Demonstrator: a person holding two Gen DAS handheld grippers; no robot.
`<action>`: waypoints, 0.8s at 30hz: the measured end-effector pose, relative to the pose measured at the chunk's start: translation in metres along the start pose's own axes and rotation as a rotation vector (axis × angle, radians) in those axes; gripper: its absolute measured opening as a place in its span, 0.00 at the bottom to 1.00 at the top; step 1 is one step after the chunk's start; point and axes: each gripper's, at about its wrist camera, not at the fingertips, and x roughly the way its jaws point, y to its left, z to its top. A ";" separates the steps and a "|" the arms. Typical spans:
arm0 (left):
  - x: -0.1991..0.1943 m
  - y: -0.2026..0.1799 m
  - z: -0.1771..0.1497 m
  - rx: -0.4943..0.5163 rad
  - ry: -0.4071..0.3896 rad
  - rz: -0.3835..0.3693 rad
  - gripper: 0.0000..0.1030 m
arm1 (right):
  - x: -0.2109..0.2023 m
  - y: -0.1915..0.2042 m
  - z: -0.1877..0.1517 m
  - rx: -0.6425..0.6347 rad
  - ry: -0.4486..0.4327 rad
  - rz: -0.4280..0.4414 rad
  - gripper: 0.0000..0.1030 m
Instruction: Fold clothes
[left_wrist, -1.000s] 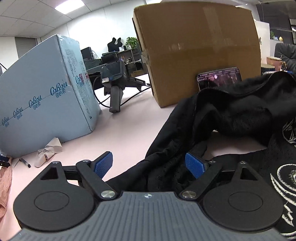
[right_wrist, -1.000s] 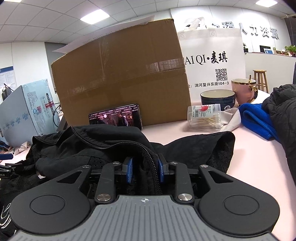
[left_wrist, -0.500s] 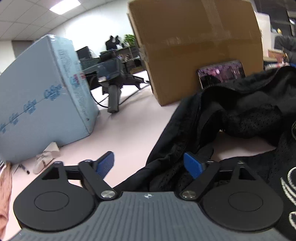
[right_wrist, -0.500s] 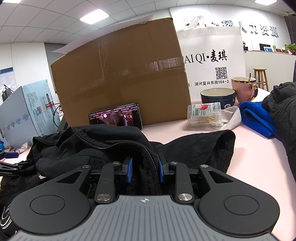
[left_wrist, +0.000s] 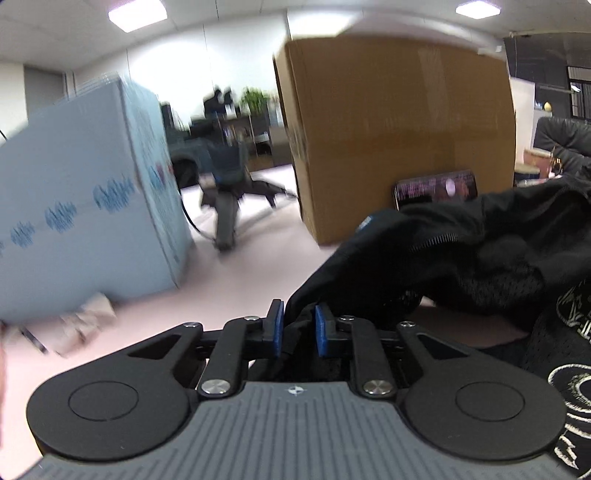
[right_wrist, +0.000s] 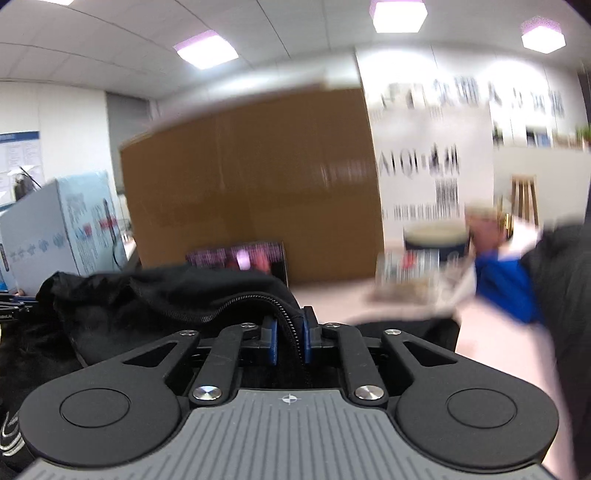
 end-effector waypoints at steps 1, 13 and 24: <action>-0.008 0.001 0.001 0.005 -0.020 0.004 0.14 | -0.009 0.002 0.006 -0.015 -0.036 0.008 0.11; -0.132 0.000 -0.051 0.050 -0.238 -0.133 0.14 | -0.105 -0.016 -0.006 -0.035 -0.129 0.126 0.11; -0.148 -0.027 -0.079 0.186 -0.015 -0.220 0.17 | -0.115 -0.020 -0.051 -0.079 0.133 0.181 0.11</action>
